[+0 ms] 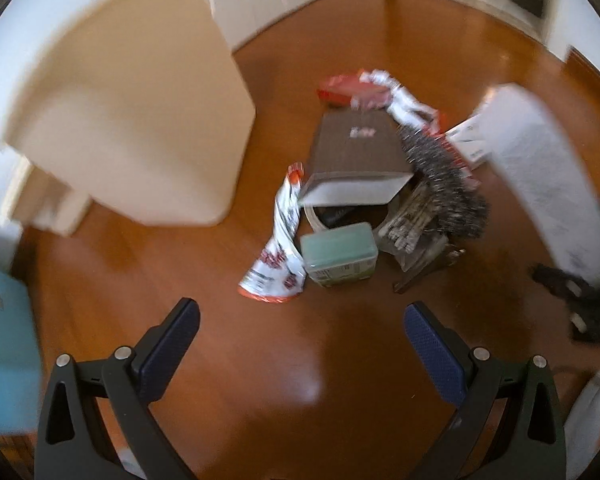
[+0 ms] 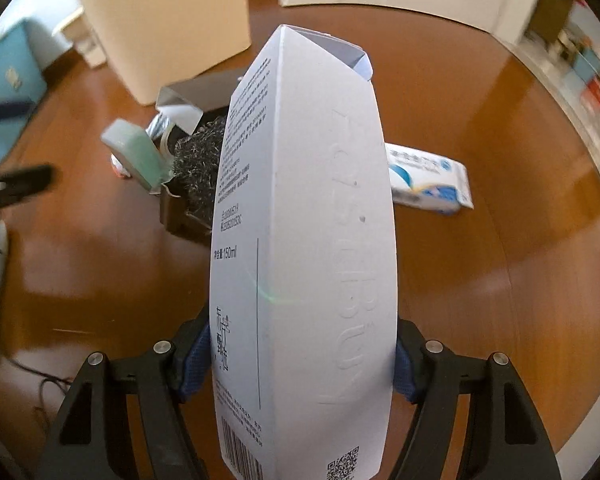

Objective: Collect trash
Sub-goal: 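Carry the green box over the beige wastebasket and open the left tool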

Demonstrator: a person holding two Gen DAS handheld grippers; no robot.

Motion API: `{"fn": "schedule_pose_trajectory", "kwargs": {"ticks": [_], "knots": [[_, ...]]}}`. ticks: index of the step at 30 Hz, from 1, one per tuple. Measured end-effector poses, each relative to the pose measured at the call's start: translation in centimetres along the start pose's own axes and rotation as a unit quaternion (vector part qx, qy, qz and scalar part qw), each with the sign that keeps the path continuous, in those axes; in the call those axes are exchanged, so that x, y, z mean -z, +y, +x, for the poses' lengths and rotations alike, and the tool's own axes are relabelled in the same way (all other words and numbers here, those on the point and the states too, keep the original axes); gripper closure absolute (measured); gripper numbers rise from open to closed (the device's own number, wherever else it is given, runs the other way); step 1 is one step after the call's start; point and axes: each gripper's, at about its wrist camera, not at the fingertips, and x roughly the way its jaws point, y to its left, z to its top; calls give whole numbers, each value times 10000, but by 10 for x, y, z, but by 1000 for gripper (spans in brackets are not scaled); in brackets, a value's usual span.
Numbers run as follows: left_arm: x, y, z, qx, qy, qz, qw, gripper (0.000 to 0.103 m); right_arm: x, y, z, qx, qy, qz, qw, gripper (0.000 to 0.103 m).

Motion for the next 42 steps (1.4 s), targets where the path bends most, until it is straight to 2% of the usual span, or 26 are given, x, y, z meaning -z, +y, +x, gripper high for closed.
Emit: {"fn": "schedule_pose_trajectory", "kwargs": {"ticks": [4,8,11,12,13,15,18,23,26,29,32,34,36,38,40,42], "knots": [[-15,-1,30,86,308,-520,9981,0,12,-10,-11,-33,-227,152,9996,29],[-20,-6,55,12,389,-856,9956,0,18,-13,0,-133,-166,342,9992,29],[-21,-6,65,45,436,-942,9946,15,16,-2,4,-166,-130,325,9992,29],[-21,-8,68,86,467,-896,9948,36,17,-1,3,-167,-126,331,9992,29],[-22,-10,71,111,502,-839,9951,51,13,-4,7,-167,-125,344,9992,29],[-25,-11,73,141,457,-786,9958,51,15,-2,8,-164,-121,393,9990,29],[-25,-5,66,433,340,-892,9945,52,14,-4,9,-168,-111,463,9987,29],[-27,9,16,682,-94,-941,9932,52,10,4,-6,-148,-187,457,9987,29],[-37,28,-43,855,-524,-1105,9888,52,6,11,-21,-138,-307,444,9984,29],[-68,61,-109,945,-1106,-1229,9817,52,-2,19,-35,-130,-460,443,9979,29],[-110,103,-170,717,-1943,-1284,9699,52,-12,19,-43,-162,-656,467,9966,29],[-147,137,-178,539,-2104,-1392,9662,51,-18,19,-47,-183,-783,483,9956,29],[-175,161,-154,360,-1862,-1531,9699,51,-20,19,-52,-233,-874,567,9943,29],[-193,186,-113,199,-1331,-1807,9743,51,-20,17,-51,-301,-885,637,9936,29],[-194,203,-69,155,-762,-2033,9760,51,-16,19,-53,-314,-880,657,9935,29],[-186,210,-30,206,-212,-2274,9734,51,-6,23,-57,-337,-833,684,9936,29]]}}
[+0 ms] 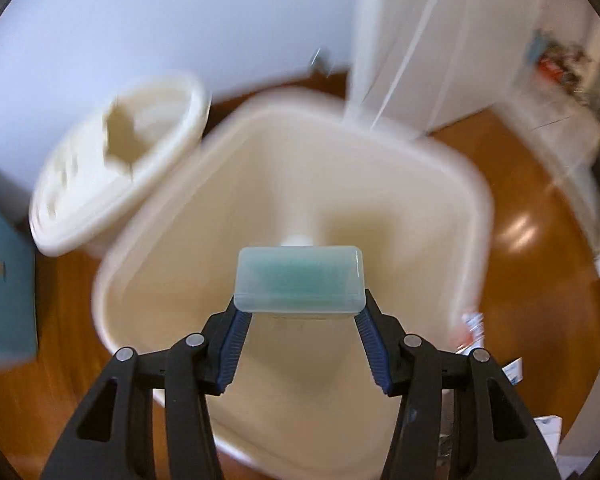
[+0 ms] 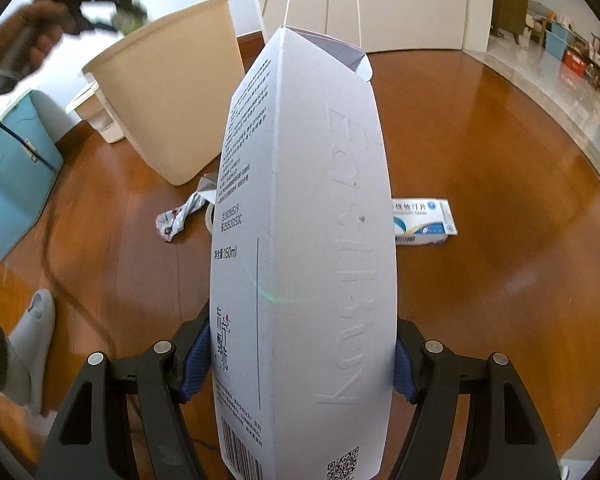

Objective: Collect trash
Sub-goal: 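Carry the green box over the beige wastebasket and open the left tool, then lower the white carton into the wastebasket and open the right tool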

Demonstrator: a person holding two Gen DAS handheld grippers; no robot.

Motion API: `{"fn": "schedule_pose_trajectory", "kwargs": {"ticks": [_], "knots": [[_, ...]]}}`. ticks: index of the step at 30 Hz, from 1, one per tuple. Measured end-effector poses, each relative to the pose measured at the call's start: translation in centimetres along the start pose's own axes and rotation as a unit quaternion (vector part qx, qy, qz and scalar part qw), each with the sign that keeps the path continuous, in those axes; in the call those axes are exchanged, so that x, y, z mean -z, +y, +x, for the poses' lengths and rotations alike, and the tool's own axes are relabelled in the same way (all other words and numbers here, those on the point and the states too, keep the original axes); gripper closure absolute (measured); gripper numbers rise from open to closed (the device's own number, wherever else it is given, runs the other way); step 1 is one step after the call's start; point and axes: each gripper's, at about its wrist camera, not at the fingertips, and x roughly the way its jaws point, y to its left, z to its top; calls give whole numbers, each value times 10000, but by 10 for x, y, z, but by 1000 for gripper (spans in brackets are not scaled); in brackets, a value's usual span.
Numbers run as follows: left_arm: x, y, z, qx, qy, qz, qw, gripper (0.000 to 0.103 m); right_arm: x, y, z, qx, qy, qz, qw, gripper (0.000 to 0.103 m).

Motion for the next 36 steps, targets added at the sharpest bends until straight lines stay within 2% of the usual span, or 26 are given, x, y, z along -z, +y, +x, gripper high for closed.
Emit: {"fn": "schedule_pose_trajectory", "kwargs": {"ticks": [1,2,5,9,13,15,16,18,21,24,26,28,31,33,36], "knots": [[4,6,13,5,211,-151,9997,51,3,-1,2,-17,53,20,10000,29],[7,8,20,-76,171,-118,9998,51,5,-1,4,-18,104,24,9999,29],[10,2,32,26,302,-215,9993,51,7,5,5,4,152,-49,9999,29],[4,3,20,59,364,-187,9991,48,-7,22,10,81,178,-212,9996,29],[5,17,-14,197,316,-130,9992,48,-31,42,-9,176,185,-578,9980,29],[8,33,-47,304,249,-296,9988,47,-56,61,-30,187,118,-881,9959,29],[11,39,-63,351,353,-328,9982,47,-67,68,-38,161,82,-954,9953,29],[15,38,-94,574,313,-277,9975,47,-103,87,-58,25,-47,-1072,9942,29],[30,43,-154,740,33,-35,9972,47,-170,122,-78,-352,-207,-1123,9928,29],[44,70,-195,967,-10,-345,9947,46,-238,158,-79,-781,-232,-1005,9916,29],[57,89,-221,1060,-117,-478,9932,43,-279,183,-65,-904,-181,-950,9912,29],[74,99,-245,1205,-405,-463,9908,30,-308,199,-44,-964,-17,-785,9922,29],[84,114,-252,1135,-754,-615,9888,28,-336,217,-2,-888,264,-508,9944,28],[81,120,-245,1293,-558,-708,9875,28,-347,222,25,-803,540,-294,9949,27],[80,123,-246,1351,-585,-726,9864,28,-356,231,57,-519,903,-30,9946,27]]}}
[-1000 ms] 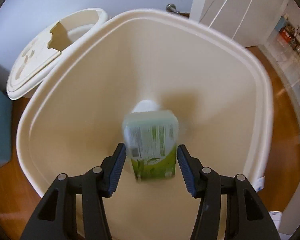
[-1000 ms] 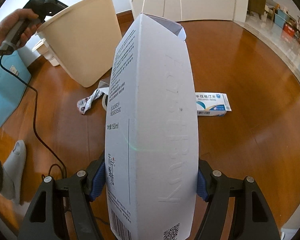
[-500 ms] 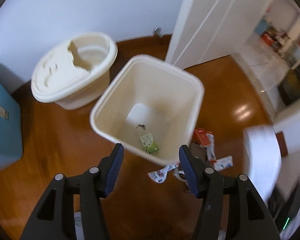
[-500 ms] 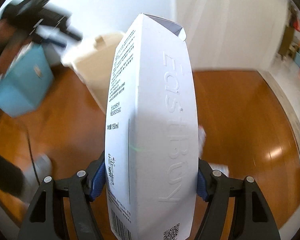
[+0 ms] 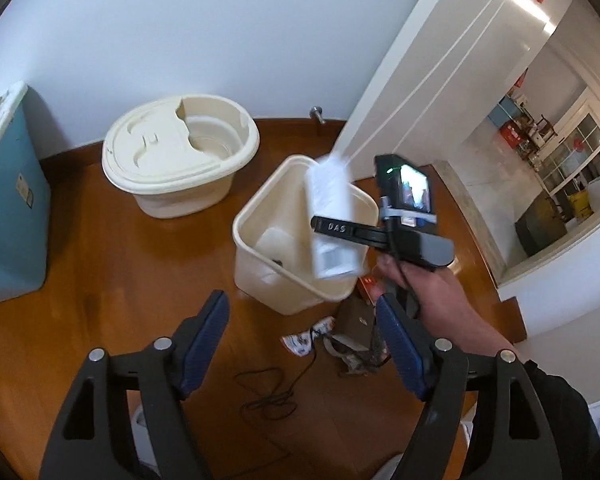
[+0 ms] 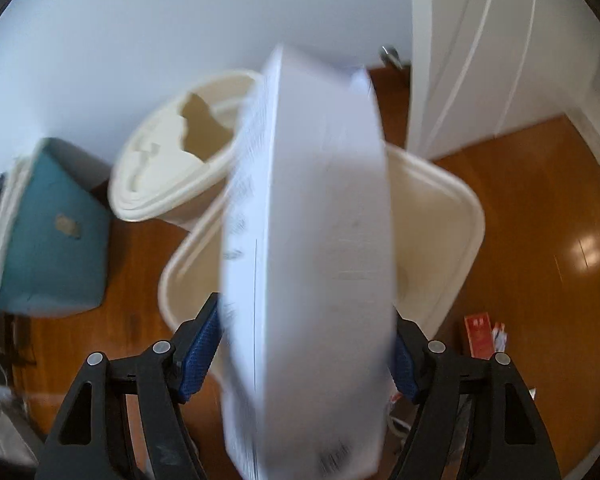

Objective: Collect trash
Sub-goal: 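Lower the white carton into the wastebasket and open the right tool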

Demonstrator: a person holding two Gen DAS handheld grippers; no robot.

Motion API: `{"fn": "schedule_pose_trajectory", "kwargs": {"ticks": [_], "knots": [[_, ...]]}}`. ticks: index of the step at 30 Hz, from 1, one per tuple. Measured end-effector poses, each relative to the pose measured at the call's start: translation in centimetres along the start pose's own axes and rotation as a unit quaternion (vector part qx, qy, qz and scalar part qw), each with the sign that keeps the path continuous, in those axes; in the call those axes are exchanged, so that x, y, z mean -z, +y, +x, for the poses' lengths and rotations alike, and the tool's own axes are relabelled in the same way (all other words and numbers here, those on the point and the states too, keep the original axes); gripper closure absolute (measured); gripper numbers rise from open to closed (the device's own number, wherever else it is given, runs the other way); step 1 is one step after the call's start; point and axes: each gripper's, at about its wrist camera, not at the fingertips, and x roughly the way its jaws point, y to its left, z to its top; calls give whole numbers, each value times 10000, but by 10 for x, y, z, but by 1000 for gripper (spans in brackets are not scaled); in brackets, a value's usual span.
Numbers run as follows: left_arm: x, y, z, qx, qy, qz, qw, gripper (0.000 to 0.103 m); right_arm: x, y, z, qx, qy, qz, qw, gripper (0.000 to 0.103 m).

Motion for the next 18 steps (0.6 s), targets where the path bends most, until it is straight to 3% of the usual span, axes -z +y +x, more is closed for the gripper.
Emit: {"fn": "schedule_pose_trajectory", "kwargs": {"ticks": [5,9,12,15,18], "knots": [[-4,9,0,151,156,-110,9997,28,-10,8,10,317,394,182,9986,27],[-1,20,-2,270,302,-192,9990,28,0,3,-32,311,404,218,9985,27],[4,20,0,359,377,-109,9986,28,43,-34,-75,532,502,599,9955,26],[12,12,-2,367,339,129,9987,28,103,-86,-98,1049,771,1117,9852,26],[25,-5,-1,184,130,934,9954,28,154,-133,-91,1473,794,1081,9800,26]]}}
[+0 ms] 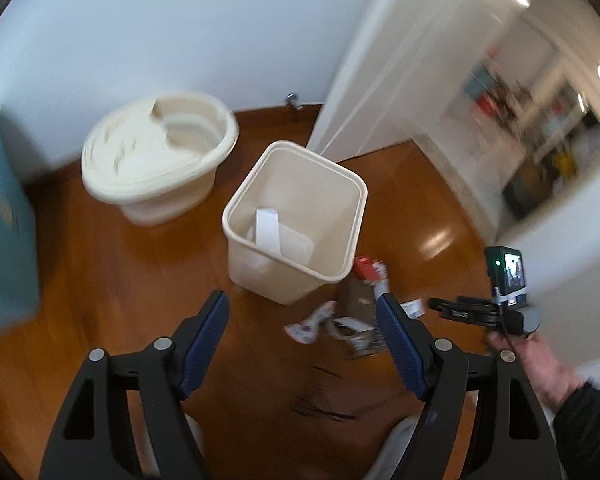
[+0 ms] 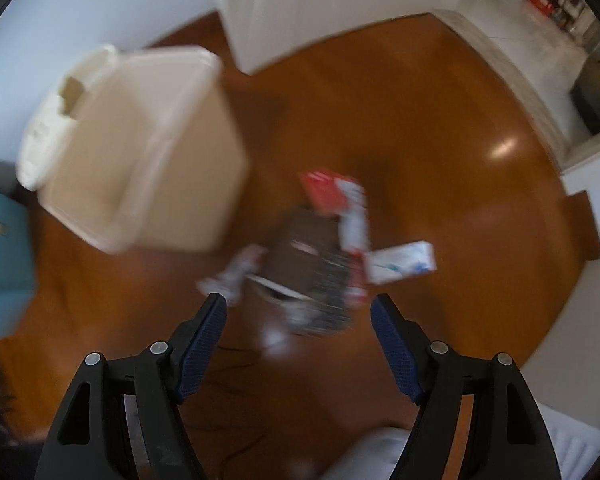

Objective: Collect trash
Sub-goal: 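Lower the white carton into the wastebasket and open the right tool, then grasp the steel wool with the right tool while the left tool grasps the brown card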

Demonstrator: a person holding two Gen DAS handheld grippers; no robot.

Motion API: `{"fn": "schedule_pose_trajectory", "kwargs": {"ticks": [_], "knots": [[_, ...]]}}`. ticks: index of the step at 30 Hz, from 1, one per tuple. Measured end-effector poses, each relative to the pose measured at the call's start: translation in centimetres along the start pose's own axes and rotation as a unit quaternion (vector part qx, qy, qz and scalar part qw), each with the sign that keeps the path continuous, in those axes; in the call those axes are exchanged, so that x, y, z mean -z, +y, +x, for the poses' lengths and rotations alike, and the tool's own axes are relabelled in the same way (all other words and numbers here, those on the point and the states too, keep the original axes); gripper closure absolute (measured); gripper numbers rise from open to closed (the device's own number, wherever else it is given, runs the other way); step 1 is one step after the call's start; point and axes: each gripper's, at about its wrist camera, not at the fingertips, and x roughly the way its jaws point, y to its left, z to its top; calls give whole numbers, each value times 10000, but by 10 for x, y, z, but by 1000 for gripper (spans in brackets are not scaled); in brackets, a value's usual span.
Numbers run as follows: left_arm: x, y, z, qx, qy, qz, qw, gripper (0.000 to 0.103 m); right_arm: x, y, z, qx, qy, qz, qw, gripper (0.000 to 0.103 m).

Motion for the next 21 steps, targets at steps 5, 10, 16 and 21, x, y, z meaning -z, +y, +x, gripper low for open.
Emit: {"fn": "schedule_pose_trajectory", "kwargs": {"ticks": [5,10,16,21], "knots": [[21,-39,30,-257,-105,943,9952,28,55,-47,93,140,-195,-63,9997,27],[50,-94,98,-404,-58,2060,9777,28,68,-40,173,-125,-278,-26,9995,32],[87,-120,189,-543,364,2402,9685,28,64,-21,223,-323,-486,-126,9982,33],[110,-121,236,-691,626,2322,9682,28,62,-30,231,-563,-747,12,9956,82]]}}
